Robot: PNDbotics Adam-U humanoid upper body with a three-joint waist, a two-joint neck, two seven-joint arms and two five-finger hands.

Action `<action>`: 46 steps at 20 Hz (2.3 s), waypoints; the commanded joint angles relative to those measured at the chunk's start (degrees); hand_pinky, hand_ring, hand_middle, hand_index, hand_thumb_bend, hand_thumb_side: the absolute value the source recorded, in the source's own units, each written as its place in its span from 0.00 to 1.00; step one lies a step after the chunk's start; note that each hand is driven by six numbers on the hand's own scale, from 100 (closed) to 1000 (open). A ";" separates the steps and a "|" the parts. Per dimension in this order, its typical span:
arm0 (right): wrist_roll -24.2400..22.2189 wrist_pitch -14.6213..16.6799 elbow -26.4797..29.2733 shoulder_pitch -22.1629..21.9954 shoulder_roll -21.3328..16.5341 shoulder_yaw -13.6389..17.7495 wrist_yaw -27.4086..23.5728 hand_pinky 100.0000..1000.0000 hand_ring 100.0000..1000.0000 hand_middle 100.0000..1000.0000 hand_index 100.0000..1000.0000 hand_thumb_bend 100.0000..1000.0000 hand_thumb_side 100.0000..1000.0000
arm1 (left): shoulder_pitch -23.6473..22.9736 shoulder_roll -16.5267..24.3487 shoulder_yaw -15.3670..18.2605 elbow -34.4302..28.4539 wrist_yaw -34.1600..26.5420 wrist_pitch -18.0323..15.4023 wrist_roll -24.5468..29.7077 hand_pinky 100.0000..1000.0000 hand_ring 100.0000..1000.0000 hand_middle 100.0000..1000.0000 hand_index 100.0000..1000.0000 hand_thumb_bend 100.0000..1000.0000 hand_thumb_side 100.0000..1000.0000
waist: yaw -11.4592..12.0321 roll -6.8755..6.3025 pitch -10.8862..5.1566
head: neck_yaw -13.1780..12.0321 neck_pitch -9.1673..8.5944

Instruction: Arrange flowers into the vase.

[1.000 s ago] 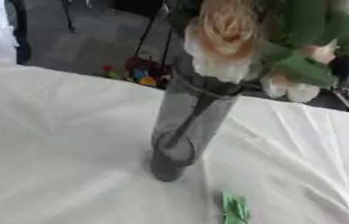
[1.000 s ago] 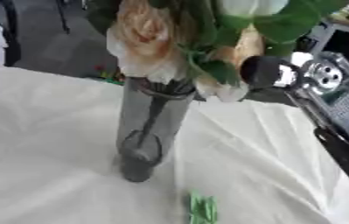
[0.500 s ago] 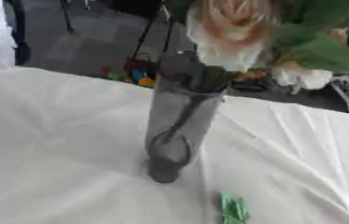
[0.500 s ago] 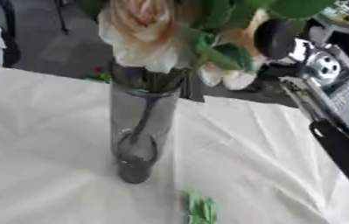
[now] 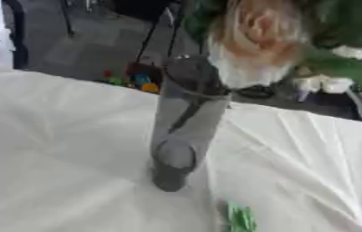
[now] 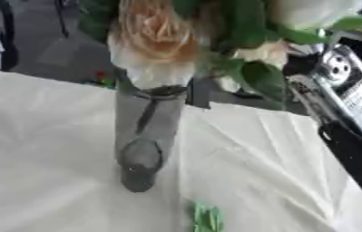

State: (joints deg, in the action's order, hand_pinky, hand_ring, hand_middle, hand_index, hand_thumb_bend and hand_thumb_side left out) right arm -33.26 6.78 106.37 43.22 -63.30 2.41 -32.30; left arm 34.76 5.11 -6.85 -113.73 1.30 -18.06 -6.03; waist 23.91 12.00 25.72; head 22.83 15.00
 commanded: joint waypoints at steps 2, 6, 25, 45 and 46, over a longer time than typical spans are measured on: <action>-0.06 0.77 -0.60 -0.02 -2.61 0.63 0.85 1.00 1.00 1.00 1.00 0.79 1.00 | 0.45 0.91 -0.27 -0.87 -0.16 0.01 0.32 0.69 0.78 0.86 0.93 0.00 1.00 | -0.22 -0.26 -1.70 | 0.16 -0.78; 1.72 0.26 -1.33 -0.57 -2.80 0.18 0.46 1.00 1.00 1.00 1.00 0.69 1.00 | 0.53 0.99 -0.27 -0.87 -0.20 -0.02 0.35 0.69 0.78 0.86 0.93 0.00 1.00 | -0.13 0.01 -1.71 | 0.11 -0.86; -2.23 -0.19 -1.50 -5.37 -4.49 0.64 4.31 1.00 1.00 1.00 1.00 0.80 1.00 | 0.44 1.32 -0.14 -0.87 -0.10 0.07 0.30 0.69 0.78 0.86 0.93 0.00 1.00 | -1.07 0.80 -1.89 | -0.71 -0.90; -0.07 2.48 0.02 -7.76 -5.88 2.23 1.72 1.00 1.00 1.00 1.00 0.79 1.00 | 0.30 1.20 -0.08 -0.87 -0.03 0.13 0.23 0.68 0.78 0.86 0.93 0.00 1.00 | -1.73 -0.15 -2.10 | 0.00 -0.72; 0.12 2.53 0.13 -7.23 -5.86 2.26 0.82 1.00 1.00 1.00 1.00 0.79 1.00 | 0.29 1.20 -0.10 -0.87 -0.05 0.14 0.25 0.68 0.78 0.86 0.93 0.00 1.00 | -1.70 -0.14 -2.16 | 0.05 -0.75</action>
State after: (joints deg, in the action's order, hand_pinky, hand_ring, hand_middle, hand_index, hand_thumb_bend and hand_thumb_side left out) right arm -33.50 9.22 105.62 35.24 -66.97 3.99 -30.13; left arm 34.74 5.63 -6.84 -113.73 1.09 -17.89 -5.87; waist 22.29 12.46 25.24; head 22.57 14.52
